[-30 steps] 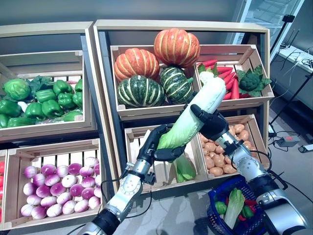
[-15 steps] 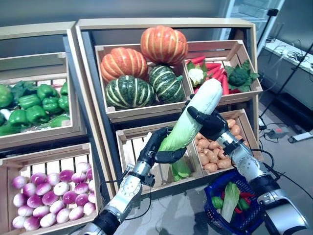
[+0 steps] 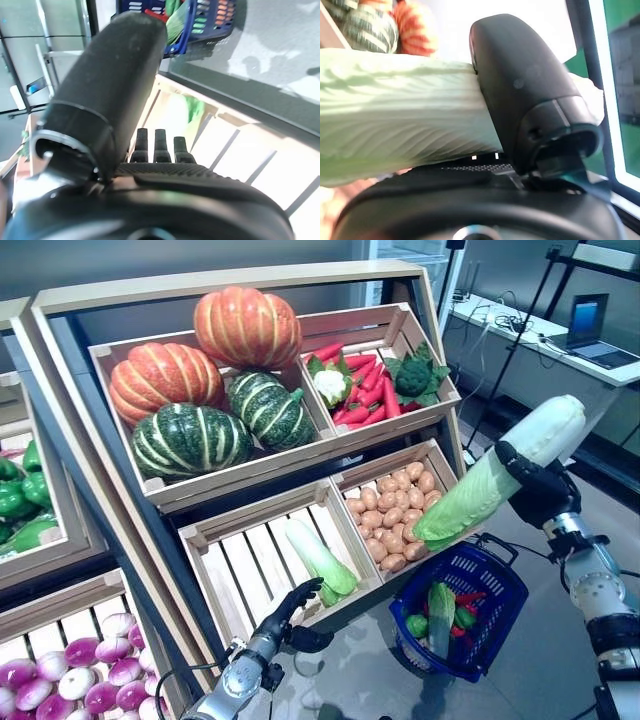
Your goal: Put vegetables into the basket
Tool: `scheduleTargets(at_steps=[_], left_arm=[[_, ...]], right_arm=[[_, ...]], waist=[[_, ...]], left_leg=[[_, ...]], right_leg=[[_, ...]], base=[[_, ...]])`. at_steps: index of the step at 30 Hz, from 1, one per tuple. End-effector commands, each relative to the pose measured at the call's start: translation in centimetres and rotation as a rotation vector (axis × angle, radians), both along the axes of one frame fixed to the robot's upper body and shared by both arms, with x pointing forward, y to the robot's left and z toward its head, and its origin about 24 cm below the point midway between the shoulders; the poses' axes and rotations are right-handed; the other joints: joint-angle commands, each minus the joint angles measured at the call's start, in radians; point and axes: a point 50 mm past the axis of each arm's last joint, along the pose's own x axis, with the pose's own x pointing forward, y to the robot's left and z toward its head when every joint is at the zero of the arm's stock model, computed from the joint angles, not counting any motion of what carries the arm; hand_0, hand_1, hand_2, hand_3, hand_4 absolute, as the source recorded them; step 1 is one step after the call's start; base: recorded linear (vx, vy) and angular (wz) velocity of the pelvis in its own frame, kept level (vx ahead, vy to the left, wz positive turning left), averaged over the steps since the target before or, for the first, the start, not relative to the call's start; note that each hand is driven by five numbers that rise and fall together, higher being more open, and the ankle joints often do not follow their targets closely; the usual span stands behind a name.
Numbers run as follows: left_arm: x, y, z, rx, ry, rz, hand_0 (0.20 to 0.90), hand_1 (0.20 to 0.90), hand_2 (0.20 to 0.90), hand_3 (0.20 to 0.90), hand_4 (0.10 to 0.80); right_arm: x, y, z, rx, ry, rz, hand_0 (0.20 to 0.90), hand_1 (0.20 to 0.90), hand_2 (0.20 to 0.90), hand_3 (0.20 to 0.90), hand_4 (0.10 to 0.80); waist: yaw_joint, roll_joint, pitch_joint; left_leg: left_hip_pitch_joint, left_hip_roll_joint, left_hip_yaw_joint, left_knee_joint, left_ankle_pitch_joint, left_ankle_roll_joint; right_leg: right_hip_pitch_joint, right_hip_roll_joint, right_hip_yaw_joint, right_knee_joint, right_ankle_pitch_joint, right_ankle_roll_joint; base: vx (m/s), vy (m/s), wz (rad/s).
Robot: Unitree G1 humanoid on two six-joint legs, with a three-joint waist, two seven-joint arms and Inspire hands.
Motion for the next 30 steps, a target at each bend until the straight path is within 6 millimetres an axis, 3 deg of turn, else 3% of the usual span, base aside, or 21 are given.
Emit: scheduleTargets(at_steps=[1,9,14,20,27,30], left_arm=[[2.4,0.6,2.2,-0.016,-0.17,0.013,0.9,0.9,0.9,0.9,0.8],[3.7,-0.4,4.0,-0.063,-0.262,0.004,0.9,0.9,0.9,0.9,0.8],[4.9,-1.0,6.2,-0.122,-0.362,0.024,0.9,0.9,0.9,0.9,0.8],[6.5,-0.6,9.3,-0.176,-0.49,0.067,0.9,0.9,0.9,0.9,0.8],[7.4,-0.2,11.1,-0.186,-0.527,0.067,0.9,0.9,0.9,0.9,0.8],[7.7,-0.3,11.7,-0.181,-0.539,0.052,0.9,0.9,0.9,0.9,0.8]], right_arm=[[0.2,-2.6,4.9,-0.033,-0.224,-0.166,0.3,0.3,0.3,0.3,0.4],[-1.3,-4.5,1.6,-0.087,-0.073,-0.375,0.3,0.3,0.3,0.3,0.4],[-1.2,-4.0,-0.7,-0.214,0.086,-0.442,0.3,0.3,0.3,0.3,0.4],[-1.1,-4.1,-2.6,-0.217,0.207,-0.533,0.3,0.3,0.3,0.3,0.4],[-1.0,-4.8,-2.9,-0.229,0.257,-0.593,0.3,0.3,0.3,0.3,0.4],[-1.2,-6.1,-2.4,-0.199,0.257,-0.627,0.3,0.3,0.3,0.3,0.4]], waist=[[-0.016,-0.038,-0.061],[-0.039,-0.032,-0.053],[-0.035,-0.033,-0.049],[-0.032,-0.023,-0.04],[-0.018,-0.002,-0.021],[-0.01,0.012,-0.007]], left_leg=[[0.004,0.01,0.002,0.002,-0.107,-0.021],[0.006,0.014,0.016,0.002,-0.115,-0.02],[0.009,0.017,0.024,0.002,-0.115,-0.022],[0.008,0.021,0.034,0.002,-0.111,-0.023],[0.0,0.019,0.033,0.002,-0.11,-0.024],[-0.004,0.015,0.026,0.002,-0.104,-0.025]], right_leg=[[0.021,-0.004,-0.002,0.003,-0.023,0.017],[0.013,0.006,0.034,0.003,-0.02,0.018],[0.012,0.006,0.031,0.003,-0.02,0.016],[0.004,0.007,0.032,0.003,-0.015,0.013],[-0.003,0.005,0.024,0.003,-0.015,0.012],[0.0,-0.001,0.009,0.003,-0.018,0.007]], base=[[0.019,-0.025,-0.08],[0.011,-0.028,-0.16],[0.035,-0.049,-0.05],[0.017,-0.019,0.0],[0.009,-0.021,0.0],[0.023,-0.019,0.0]])
